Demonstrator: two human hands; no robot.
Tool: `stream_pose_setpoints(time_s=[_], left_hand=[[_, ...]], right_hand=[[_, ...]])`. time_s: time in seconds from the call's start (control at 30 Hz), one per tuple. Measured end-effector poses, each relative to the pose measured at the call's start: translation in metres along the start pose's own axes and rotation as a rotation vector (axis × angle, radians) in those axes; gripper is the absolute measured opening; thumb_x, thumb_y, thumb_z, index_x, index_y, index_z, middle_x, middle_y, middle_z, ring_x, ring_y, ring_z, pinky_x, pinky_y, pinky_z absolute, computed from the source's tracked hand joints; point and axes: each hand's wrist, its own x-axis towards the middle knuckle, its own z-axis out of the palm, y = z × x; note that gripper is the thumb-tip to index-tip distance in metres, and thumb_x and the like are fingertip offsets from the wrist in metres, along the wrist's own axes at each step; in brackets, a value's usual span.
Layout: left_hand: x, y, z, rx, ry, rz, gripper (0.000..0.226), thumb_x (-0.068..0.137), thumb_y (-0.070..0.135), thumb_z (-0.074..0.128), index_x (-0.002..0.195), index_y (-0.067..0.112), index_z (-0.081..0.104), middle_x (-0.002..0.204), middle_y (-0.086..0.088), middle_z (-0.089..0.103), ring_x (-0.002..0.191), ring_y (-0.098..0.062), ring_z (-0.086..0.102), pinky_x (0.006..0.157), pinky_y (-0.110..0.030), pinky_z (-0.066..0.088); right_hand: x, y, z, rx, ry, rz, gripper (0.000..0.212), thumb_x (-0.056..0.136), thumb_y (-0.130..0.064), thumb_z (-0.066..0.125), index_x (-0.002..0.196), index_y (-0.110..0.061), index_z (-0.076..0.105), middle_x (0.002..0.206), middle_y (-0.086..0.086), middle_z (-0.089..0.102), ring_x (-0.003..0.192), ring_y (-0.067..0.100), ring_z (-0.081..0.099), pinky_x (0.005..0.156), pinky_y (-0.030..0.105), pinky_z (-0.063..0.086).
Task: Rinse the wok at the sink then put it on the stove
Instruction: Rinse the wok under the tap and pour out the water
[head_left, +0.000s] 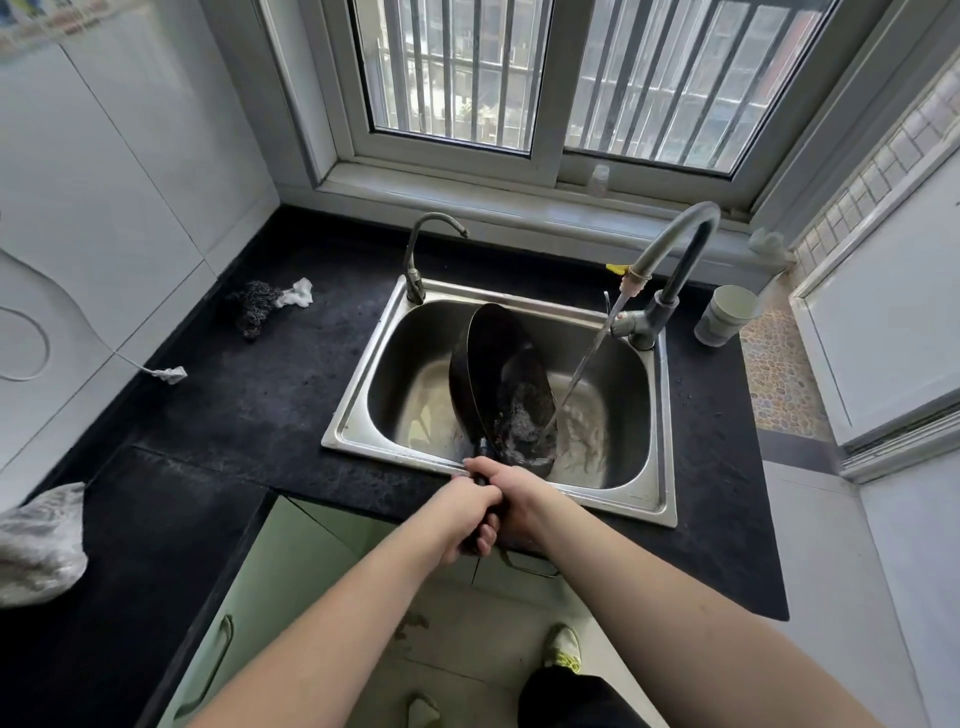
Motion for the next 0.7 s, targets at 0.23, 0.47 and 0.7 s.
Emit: stream_pose_setpoints(time_s=[0.23,0.47,0.7], left_hand=[[-0.018,0.027,-0.017,0.119,0.050,0.039,0.012,0.092,0.012,0.041,0.080,0.015,0.041,0.054,-0.003,0.037,0.031,-0.008,0.032,0.036,-0.011,0.028],[-0.054,0.065,-0.040,0.437,0.165,0.092,0.014,0.089,0.017,0.043,0.077,0.014,0.047,0.057,-0.004,0.043,0.037,-0.010,0.036,0.037,-0.012,0.028],[-0.075,0.090,-0.055,0.859,0.327,0.140,0.017,0.077,0.018,0.051,0.068,0.004,0.057,0.059,-0.011,0.054,0.044,-0.021,0.045,0.045,-0.020,0.036]], right_hand=[[-0.021,-0.016,0.018,0.042,-0.069,-0.083,0.041,0.092,-0.040,0.051,0.061,-0.015,0.041,0.041,0.004,0.040,0.028,0.018,0.040,0.037,0.012,0.035],[-0.035,-0.035,0.048,0.210,-0.274,-0.234,0.031,0.095,-0.033,0.039,0.075,-0.012,0.048,0.050,0.005,0.053,0.037,0.018,0.050,0.038,0.018,0.037],[-0.049,-0.044,0.073,0.351,-0.366,-0.347,0.029,0.078,-0.024,0.048,0.090,0.000,0.058,0.068,0.017,0.057,0.055,0.026,0.051,0.065,0.034,0.037]])
